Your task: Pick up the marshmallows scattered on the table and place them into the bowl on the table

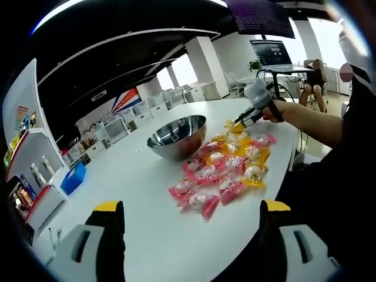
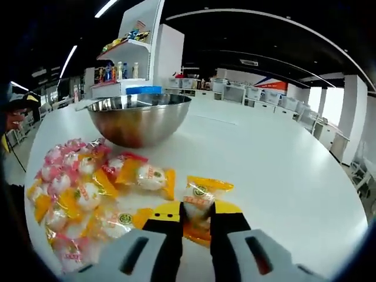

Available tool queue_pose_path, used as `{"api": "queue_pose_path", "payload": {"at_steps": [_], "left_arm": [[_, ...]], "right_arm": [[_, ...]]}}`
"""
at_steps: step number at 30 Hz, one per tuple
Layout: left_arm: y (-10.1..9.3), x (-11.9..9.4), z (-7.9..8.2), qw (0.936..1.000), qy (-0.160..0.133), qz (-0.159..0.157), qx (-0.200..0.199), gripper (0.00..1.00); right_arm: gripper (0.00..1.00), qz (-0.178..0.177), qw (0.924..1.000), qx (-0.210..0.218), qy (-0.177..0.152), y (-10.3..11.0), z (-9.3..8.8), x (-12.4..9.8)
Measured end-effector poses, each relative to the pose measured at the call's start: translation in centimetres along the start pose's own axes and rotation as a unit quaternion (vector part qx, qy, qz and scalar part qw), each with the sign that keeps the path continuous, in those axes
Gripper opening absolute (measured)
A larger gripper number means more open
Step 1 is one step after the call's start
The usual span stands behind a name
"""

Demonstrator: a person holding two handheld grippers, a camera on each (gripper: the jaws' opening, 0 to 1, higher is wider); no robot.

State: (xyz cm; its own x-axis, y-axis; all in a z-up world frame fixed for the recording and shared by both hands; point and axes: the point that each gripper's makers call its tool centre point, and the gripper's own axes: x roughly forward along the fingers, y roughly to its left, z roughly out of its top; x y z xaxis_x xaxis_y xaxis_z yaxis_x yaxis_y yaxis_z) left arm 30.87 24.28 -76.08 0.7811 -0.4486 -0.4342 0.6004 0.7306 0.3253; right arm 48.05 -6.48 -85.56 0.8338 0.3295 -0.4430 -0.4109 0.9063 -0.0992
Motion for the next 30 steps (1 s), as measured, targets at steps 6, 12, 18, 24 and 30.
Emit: {"api": "queue_pose_path", "payload": {"at_steps": [6, 12, 18, 24, 30], "left_arm": [[0.1, 0.0, -0.1, 1.0, 0.002, 0.001, 0.001, 0.93], [0.1, 0.0, 0.0, 1.0, 0.003, 0.002, 0.001, 0.93], [0.1, 0.0, 0.2, 1.0, -0.001, 0.002, 0.002, 0.93], [0.2, -0.1, 0.2, 1.0, 0.001, 0.003, 0.002, 0.93], [0.2, -0.3, 0.5, 1.0, -0.003, 0.004, 0.003, 0.93]], "right_arm": [[0.12, -0.007, 0.9999, 0.007, -0.003, -0.3, 0.1, -0.1], [0.12, -0.014, 0.9988, 0.024, -0.041, -0.7, 2.3, -1.6], [0.12, -0.013, 0.9947, 0.033, -0.096, -0.3, 6.0, -4.4], [0.12, 0.003, 0.9826, 0.045, -0.18, 0.4, 11.2, -8.9], [0.12, 0.016, 0.9685, 0.037, -0.246, 1.3, 15.5, -13.5]]}}
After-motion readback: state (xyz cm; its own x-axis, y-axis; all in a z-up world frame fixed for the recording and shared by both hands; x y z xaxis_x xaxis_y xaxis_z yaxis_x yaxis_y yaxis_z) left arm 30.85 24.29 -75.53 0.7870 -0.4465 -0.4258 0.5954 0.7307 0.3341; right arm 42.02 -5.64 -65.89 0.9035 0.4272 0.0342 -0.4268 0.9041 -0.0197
